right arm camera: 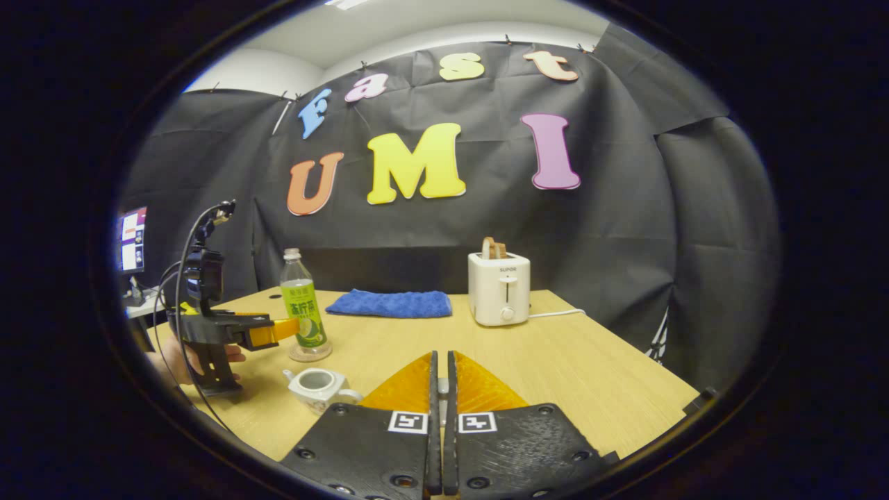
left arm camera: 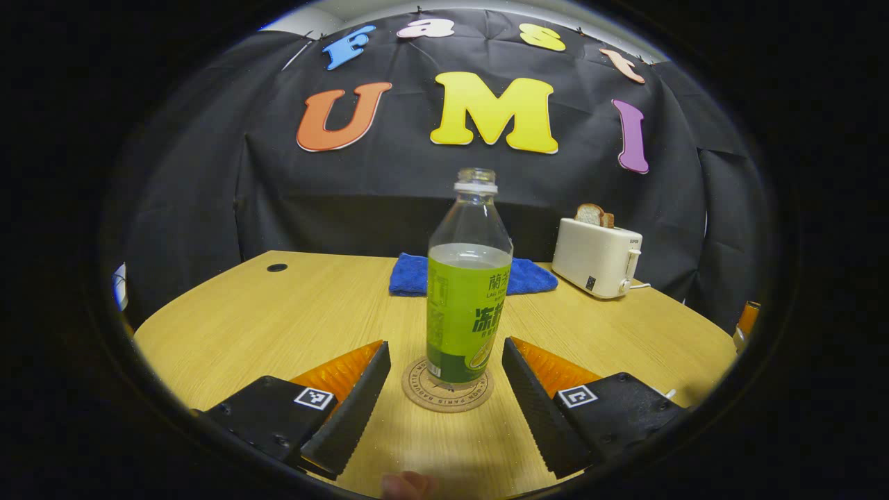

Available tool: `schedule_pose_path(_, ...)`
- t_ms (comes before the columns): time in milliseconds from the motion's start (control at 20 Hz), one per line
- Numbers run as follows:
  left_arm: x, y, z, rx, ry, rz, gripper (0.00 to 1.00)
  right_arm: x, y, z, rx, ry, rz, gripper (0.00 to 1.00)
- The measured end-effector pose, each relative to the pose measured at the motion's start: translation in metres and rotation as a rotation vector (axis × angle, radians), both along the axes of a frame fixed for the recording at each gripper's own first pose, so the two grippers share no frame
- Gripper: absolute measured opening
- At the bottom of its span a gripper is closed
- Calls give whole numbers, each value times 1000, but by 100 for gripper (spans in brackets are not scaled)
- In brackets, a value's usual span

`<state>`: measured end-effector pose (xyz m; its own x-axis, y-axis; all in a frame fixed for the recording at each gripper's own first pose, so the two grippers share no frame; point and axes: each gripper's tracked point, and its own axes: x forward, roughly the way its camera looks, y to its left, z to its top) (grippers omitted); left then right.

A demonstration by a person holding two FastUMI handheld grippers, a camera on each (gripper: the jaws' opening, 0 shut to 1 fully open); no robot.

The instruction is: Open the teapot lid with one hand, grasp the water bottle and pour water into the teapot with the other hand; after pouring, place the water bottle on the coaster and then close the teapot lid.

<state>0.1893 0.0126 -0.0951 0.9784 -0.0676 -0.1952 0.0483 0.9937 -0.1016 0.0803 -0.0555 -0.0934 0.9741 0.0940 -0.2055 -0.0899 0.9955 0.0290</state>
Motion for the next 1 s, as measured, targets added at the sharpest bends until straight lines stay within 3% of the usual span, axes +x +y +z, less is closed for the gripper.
schedule_pose_path(350, -66, 47, 25, -12, -54, 85, 100, 13, 60, 19, -16, -50, 115, 1)
schedule_pose_path(700, -119, 86, 45, 87, -152, 177, 100, 26, 124, 6, -28, -54, 240, 1)
schedule_pose_path(1000, -136, 101, 48, 102, -193, 222, 100, 38, 141, -22, -50, -4, 247, 1)
